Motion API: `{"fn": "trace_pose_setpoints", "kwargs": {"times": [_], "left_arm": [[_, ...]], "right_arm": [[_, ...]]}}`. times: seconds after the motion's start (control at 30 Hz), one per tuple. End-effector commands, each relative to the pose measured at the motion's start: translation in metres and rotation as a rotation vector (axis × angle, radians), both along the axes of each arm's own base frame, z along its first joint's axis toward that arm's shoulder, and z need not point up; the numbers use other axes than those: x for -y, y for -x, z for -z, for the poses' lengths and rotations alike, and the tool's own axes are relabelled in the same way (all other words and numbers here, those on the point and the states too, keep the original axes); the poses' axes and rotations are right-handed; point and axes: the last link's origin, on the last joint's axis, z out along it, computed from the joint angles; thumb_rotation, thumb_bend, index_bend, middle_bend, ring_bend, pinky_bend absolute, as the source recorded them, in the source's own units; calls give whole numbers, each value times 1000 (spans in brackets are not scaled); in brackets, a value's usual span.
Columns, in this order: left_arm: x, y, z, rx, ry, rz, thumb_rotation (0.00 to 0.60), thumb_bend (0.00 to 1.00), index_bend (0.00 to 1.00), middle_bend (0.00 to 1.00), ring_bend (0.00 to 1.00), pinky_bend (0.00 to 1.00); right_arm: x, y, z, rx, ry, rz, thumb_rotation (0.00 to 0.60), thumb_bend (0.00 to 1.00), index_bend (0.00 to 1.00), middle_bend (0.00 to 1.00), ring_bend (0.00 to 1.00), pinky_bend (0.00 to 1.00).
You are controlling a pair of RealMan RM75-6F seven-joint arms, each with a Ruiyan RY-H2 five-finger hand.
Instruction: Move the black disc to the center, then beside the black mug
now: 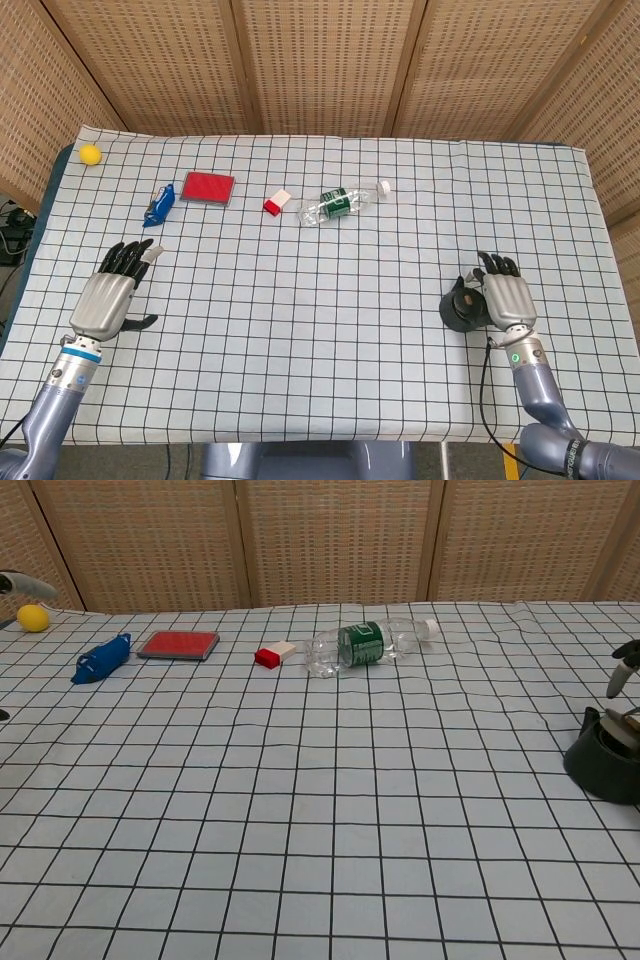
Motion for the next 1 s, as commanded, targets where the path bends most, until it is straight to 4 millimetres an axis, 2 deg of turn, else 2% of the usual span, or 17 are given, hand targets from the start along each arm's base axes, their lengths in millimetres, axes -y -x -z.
{"fn": "trace_pose_setpoints", "kwargs": {"times": [0.03, 0.33, 0.77, 1.0], "left_arm": [[0, 0, 0, 0, 0, 0, 600, 71, 0, 0, 0, 0], [1, -1, -1, 3, -1, 3, 600, 70, 0, 0, 0, 0], [4, -2, -3, 6, 1, 13, 600, 71, 0, 0, 0, 0], [3, 1, -6, 9, -19, 15, 600, 71, 0, 0, 0, 0]], "right_arm": [[-2, 0, 0, -3, -3, -2, 600, 346, 325, 98, 0, 0], [-7, -1, -4, 3, 5, -6, 600, 333, 293, 77, 0, 0], [-27, -2, -11, 35, 22, -33, 600, 332, 281, 43, 0, 0], [-33, 3, -37, -3, 153, -133, 600, 312, 187, 0, 0, 0]]}}
